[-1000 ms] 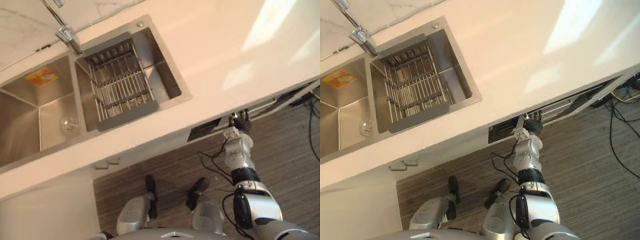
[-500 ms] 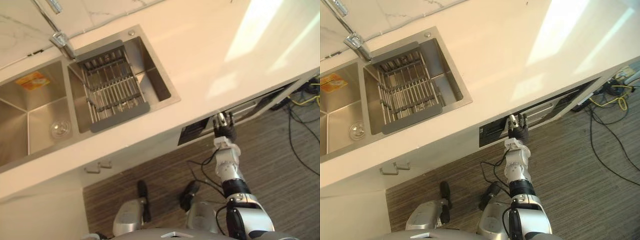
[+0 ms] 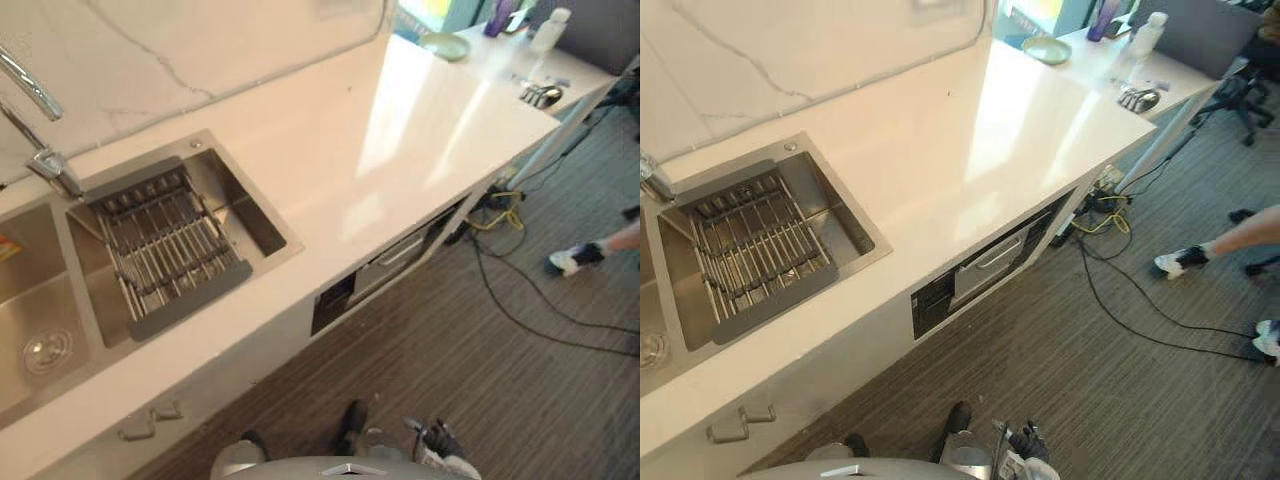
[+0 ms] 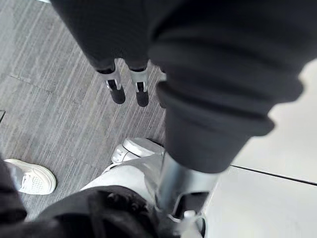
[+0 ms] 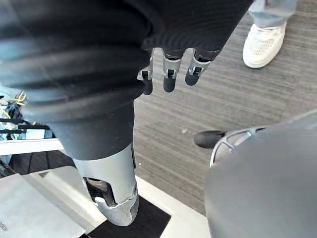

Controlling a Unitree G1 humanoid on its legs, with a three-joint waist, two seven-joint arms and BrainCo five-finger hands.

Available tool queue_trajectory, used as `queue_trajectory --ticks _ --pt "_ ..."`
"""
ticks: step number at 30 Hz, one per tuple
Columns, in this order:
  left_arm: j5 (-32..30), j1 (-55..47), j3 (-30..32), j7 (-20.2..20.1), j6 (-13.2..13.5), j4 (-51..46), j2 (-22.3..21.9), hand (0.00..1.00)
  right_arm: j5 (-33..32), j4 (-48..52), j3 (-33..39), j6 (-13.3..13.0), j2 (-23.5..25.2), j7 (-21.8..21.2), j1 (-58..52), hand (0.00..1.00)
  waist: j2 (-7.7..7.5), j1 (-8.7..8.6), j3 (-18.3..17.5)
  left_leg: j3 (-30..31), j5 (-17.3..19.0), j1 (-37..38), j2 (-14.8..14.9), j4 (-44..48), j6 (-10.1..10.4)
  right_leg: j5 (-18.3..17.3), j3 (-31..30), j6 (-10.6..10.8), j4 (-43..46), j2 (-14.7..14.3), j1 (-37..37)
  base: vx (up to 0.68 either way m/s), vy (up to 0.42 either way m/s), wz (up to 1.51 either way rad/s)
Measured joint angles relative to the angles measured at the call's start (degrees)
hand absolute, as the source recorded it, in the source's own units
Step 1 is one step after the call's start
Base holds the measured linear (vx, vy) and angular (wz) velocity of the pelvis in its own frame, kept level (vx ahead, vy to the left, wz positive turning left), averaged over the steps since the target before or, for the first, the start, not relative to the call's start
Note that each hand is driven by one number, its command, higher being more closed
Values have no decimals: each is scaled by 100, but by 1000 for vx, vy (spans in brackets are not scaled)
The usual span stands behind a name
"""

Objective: Walk over to the sink, pick up the cup, carry it to the dishwasher, place the cup inside the dishwasher, then close the dishwasher door

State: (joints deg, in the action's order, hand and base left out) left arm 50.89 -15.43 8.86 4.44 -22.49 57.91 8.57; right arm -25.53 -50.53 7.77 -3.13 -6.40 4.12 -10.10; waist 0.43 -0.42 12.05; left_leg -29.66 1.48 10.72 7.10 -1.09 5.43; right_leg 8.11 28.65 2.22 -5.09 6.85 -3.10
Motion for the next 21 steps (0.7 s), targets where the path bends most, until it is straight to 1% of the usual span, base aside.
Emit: queue_trajectory --ticks 1,2,3,4,5,6,7,8,9,10,11,12,13,14,15,16,17,18,19,20,21 --pt "4 -25 1 -64 -4 4 1 0 81 3 8 39 2 -5 4 0 -8 3 -8 -14 14 24 -7 0 -10 -20 -13 29 0 4 -14 -45 72 -13" --pt "6 -61 -4 -216 -16 12 4 0 176 -11 28 105 6 -24 6 0 -26 3 -22 -14 55 42 -18 2 -21 -28 0 45 -1 27 -44 -51 73 0" --pt "-1 -82 -4 -338 -44 39 2 0 346 -53 37 125 6 -32 10 0 -34 10 -31 -8 93 49 -35 9 -21 -46 57 52 -1 60 -70 -51 76 7" --pt "-41 -82 -3 -417 -47 68 3 0 381 -85 35 150 14 -34 13 0 -36 17 -38 -1 97 45 -49 5 -35 -58 88 43 -1 79 -76 -42 74 18" --pt "-138 -79 -8 -557 -68 121 3 0 452 -224 35 226 -7 -32 49 0 -35 31 -63 15 128 22 -80 -6 -88 -59 241 52 1 140 -87 -24 59 19" --pt "-156 -80 -12 -600 -105 131 4 0 462 -264 27 282 -26 -28 59 0 -37 41 -82 37 134 1 -102 -9 -98 -59 321 59 8 179 -89 -3 76 34" --pt "-173 -54 -51 -704 -211 126 -6 0 446 -293 22 401 -50 -10 71 0 -34 43 -124 195 184 -75 -174 -14 -179 -82 486 110 134 288 -63 36 99 54" --pt "-235 39 -175 -856 -291 120 -46 0 431 -302 15 504 -87 24 129 0 -35 27 -129 362 204 -134 -263 -20 -228 -283 635 187 545 491 50 66 167 86" --pt "-412 172 -278 -1070 -408 98 -12 0 356 -348 15 578 -111 76 123 0 -66 26 -153 552 218 -162 -368 -28 -310 -569 702 312 1206 812 216 80 171 83" --pt "-542 216 -331 -1085 -439 124 26 0 344 -377 12 589 -111 140 126 0 -79 26 -168 659 210 -149 -425 -36 -347 -675 707 320 1583 989 284 107 164 73" --pt "-715 246 -425 -1123 -454 136 82 0 341 -398 12 572 -109 202 131 0 -123 30 -188 829 200 -142 -536 -46 -380 -772 690 273 2132 1240 415 123 147 77" --pt "-1043 319 -533 -1127 -433 166 113 0 324 -362 14 529 -133 290 211 0 -112 -4 -207 1108 171 -144 -625 -43 -451 -715 461 156 2952 1575 668 117 145 81" --pt "-1125 341 -605 -1151 -418 178 138 0 318 -346 0 525 -136 316 236 0 -117 -10 -207 1232 181 -139 -662 -52 -512 -650 308 55 3229 1662 750 98 168 92" --pt "-1208 366 -759 -1181 -380 183 209 0 309 -312 -49 525 -135 378 246 0 -145 -23 -223 1459 203 -130 -723 -93 -593 -519 27 -128 3563 1737 881 89 149 97" --pt "-1293 402 -942 -1230 -341 184 290 0 309 -279 -66 541 -125 391 233 0 -147 -62 -230 1826 164 -109 -769 -164 -724 -326 -442 -234 3984 1766 1068 84 128 101" --pt "-1298 408 -993 -1239 -326 186 322 0 311 -274 -73 554 -111 391 232 0 -113 -89 -219 1964 133 -91 -762 -210 -776 -317 -673 -158 4123 1702 1146 96 46 117" --pt "-1292 441 -1074 -1289 -321 196 389 0 308 -273 -72 594 -71 386 253 0 -165 -109 -200 2243 127 -92 -678 -185 -809 -931 -1031 117 4091 1372 1124 126 -30 115" --pt "-1294 479 -1131 -1371 -326 240 437 0 294 -284 -64 615 -15 376 232 0 -190 -107 -195 2485 115 -104 -587 -185 -792 -1359 -1271 164 3860 945 1076 140 -56 113" --pt "-1291 483 -1126 -1409 -330 262 444 0 274 -306 -41 616 16 365 220 0 -200 -112 -190 2548 51 -109 -553 -160 -749 -1464 -1362 221 3680 761 1031 166 -89 106" --pt "-1287 520 -1119 -1494 -330 335 481 0 219 -424 -1 610 75 343 182 0 -266 -117 -163 2670 -95 -162 -571 -87 -638 -1508 -1525 254 3284 533 888 146 -115 95" --pt "-1286 529 -1114 -1543 -335 341 539 0 144 -492 90 611 154 333 142 0 -382 -115 -180 2819 -59 -149 -711 -40 -585 -1135 -1546 278 2813 479 746 118 -103 74"
